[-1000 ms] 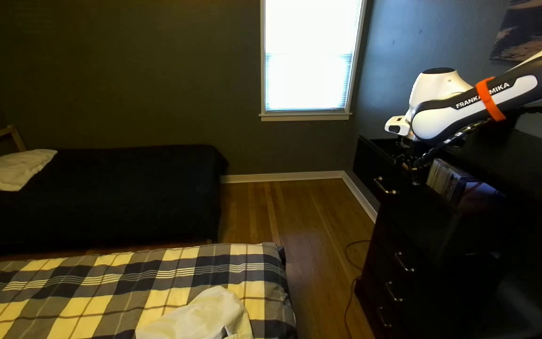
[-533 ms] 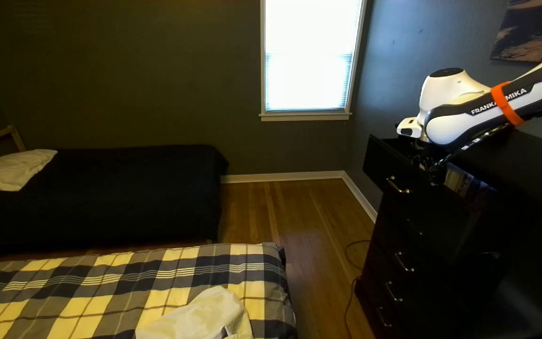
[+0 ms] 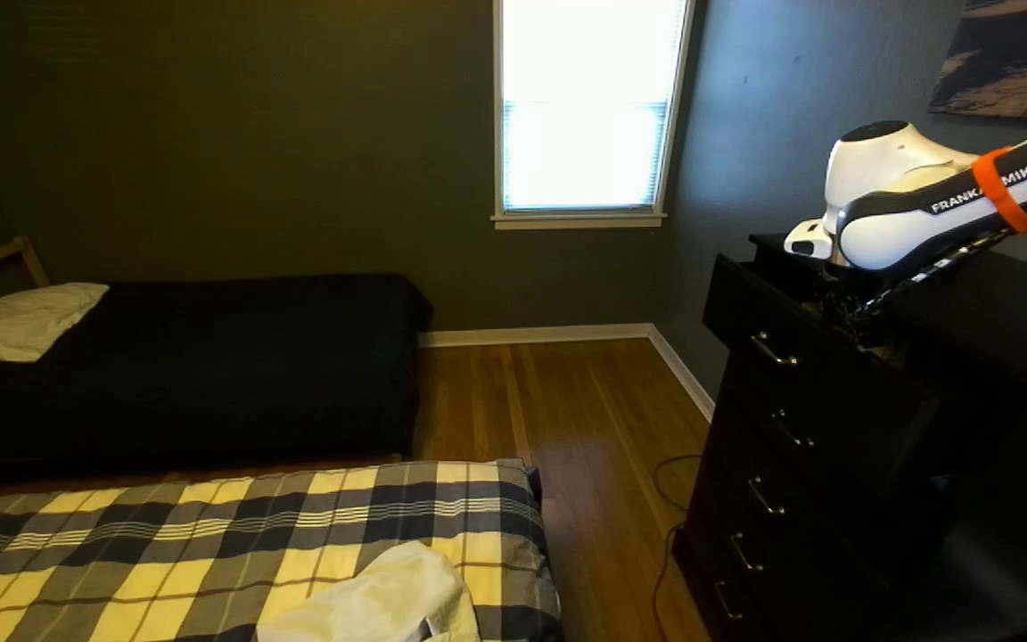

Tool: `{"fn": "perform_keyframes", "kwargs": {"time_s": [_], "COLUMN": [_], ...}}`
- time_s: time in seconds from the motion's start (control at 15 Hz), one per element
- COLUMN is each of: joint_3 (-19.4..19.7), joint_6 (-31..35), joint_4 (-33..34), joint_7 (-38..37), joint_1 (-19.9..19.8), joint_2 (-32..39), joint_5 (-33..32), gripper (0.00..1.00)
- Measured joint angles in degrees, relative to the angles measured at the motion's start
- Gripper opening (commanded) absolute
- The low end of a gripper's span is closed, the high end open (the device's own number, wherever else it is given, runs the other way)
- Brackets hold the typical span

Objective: Close the top drawer

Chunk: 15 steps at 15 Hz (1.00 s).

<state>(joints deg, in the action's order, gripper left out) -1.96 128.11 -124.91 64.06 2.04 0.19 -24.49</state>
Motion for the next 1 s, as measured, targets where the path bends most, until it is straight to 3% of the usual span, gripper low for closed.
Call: {"fn": "perform_keyframes", "kwargs": {"time_s": [0.4, 1.0], "joint_3": [0.66, 0.75], "joint_6": [-0.1, -0.14], "joint_4": [-1.83, -3.88], "joint_7": [-1.75, -9.46], "joint_1": [-0.81, -1.04], "joint_2": [-1.2, -1.54], "joint_5": [-3.56, -17.94], "gripper": [1.0, 1.0]}}
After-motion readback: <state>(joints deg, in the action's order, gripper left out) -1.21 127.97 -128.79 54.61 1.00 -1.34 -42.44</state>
